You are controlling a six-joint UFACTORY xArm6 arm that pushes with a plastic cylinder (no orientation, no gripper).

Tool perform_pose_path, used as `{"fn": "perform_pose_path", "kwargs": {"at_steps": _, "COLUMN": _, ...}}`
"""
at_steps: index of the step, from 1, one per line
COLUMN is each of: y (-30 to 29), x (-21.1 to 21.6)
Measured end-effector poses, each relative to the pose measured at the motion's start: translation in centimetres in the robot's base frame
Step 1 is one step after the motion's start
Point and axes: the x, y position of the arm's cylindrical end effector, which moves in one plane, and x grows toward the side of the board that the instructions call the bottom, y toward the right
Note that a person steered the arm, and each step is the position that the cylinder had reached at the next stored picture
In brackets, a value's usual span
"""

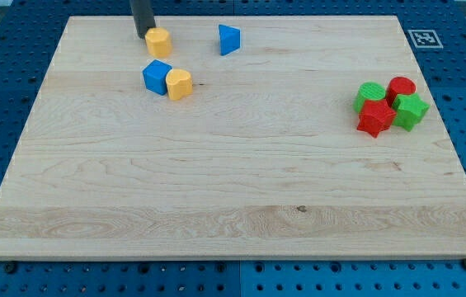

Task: Move the yellow hexagon top right to the blue cube

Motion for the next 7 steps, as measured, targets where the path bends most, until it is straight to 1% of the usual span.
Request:
{"fn": "perform_pose_path", "kwargs": {"at_steps": 1, "y": 2.2, "x": 4.0}}
{"fn": "perform_pose_path", "kwargs": {"at_steps": 2, "y": 3.1, "x": 5.3}}
{"fn": "perform_pose_path", "kwargs": {"at_steps": 4, "y": 3.9, "x": 3.3}}
{"fn": "perform_pose_path", "kwargs": {"at_steps": 6, "y": 11.5, "x": 3.3}}
{"fn": "perform_pose_path", "kwargs": {"at_steps": 7, "y": 13.5, "x": 4.5}}
